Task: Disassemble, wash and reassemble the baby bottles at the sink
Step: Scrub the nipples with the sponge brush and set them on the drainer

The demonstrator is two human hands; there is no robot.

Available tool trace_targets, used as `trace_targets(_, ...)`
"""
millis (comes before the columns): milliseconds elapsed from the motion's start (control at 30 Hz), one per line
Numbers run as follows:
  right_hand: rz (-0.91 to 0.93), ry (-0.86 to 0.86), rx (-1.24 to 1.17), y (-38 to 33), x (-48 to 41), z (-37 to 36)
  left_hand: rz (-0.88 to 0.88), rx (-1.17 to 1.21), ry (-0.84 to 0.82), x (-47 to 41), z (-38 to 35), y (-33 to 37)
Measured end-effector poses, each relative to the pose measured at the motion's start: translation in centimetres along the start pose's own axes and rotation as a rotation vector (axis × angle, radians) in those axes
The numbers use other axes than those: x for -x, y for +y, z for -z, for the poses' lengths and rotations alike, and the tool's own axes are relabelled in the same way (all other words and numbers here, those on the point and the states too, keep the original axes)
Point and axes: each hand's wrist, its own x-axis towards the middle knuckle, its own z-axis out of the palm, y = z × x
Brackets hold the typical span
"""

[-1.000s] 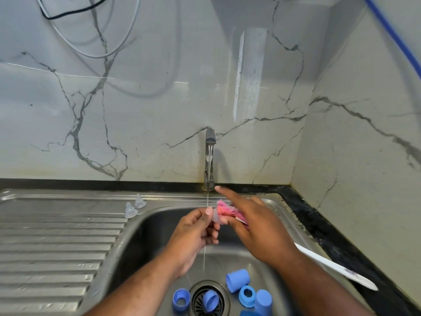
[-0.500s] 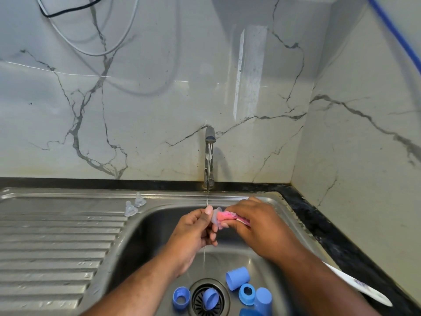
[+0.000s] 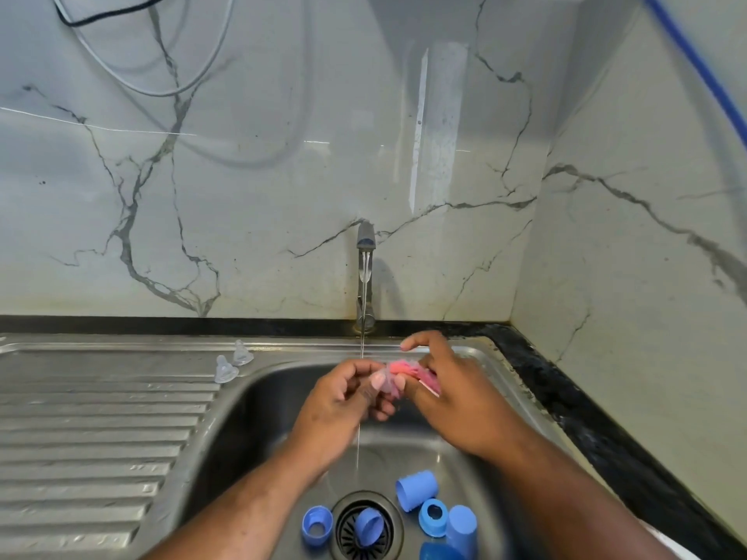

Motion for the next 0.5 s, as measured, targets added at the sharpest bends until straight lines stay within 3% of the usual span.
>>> trace_targets(200, 0.216, 0.025, 0.129, -0.4, 0.1, 0.3, 0.185, 0.156, -0.02, 0.3, 0.2, 0.4)
trace_targets(300, 0.34, 0.018, 0.187, -0.6, 0.1, 0.6, 0.275, 0.103, -0.001, 0.2, 0.4, 0.7)
trace_targets(500, 0.306, 0.108, 0.156, -1.8, 0.2, -0.2, 0.235, -0.04, 0.083, -0.1, 0.2, 1.0)
